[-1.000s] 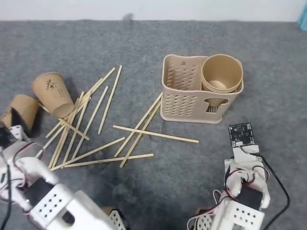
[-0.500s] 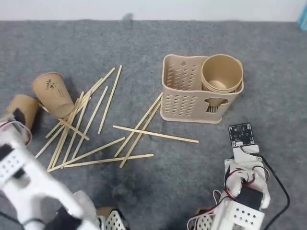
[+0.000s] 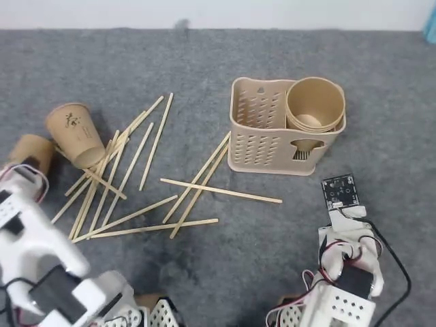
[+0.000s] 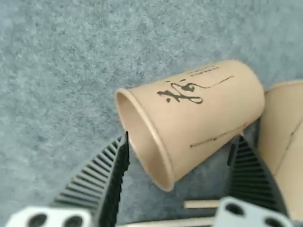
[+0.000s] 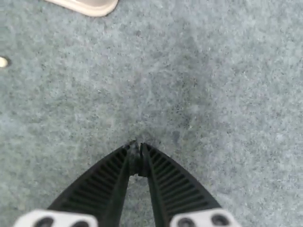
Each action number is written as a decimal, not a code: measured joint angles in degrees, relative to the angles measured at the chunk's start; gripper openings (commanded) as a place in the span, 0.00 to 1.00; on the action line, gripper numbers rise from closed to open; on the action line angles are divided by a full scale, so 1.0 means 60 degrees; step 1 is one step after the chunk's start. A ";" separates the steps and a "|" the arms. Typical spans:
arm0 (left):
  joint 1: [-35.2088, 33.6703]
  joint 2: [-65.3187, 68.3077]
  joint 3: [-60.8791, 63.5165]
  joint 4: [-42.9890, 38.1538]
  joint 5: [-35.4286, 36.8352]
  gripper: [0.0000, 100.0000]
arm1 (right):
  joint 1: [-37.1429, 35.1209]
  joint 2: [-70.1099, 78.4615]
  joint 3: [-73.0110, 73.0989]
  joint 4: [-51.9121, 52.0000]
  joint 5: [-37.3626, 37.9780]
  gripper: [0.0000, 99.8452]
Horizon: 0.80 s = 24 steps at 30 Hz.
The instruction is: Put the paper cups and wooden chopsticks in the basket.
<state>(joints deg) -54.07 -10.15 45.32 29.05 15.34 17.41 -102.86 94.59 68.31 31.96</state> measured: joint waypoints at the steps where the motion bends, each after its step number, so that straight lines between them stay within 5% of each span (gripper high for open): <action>1: 0.0059 0.0088 0.0015 -0.0117 0.0249 0.32 | 0.0000 0.0000 0.0000 0.0029 0.0000 0.01; 11: 0.0718 0.1201 0.0015 -0.2095 0.1465 0.31 | 0.0000 0.0000 0.0000 0.0117 0.0000 0.01; 19: 0.0454 0.0733 0.0015 -0.2037 0.0938 0.01 | 0.0000 0.0000 0.0000 0.0117 0.0000 0.01; 24: -0.0103 -0.0718 0.0015 -0.1524 0.0000 0.01 | 0.0000 0.0000 0.0000 0.0117 0.0000 0.01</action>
<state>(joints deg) -54.68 -14.46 45.41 19.91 15.34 17.41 -102.86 94.59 69.01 31.96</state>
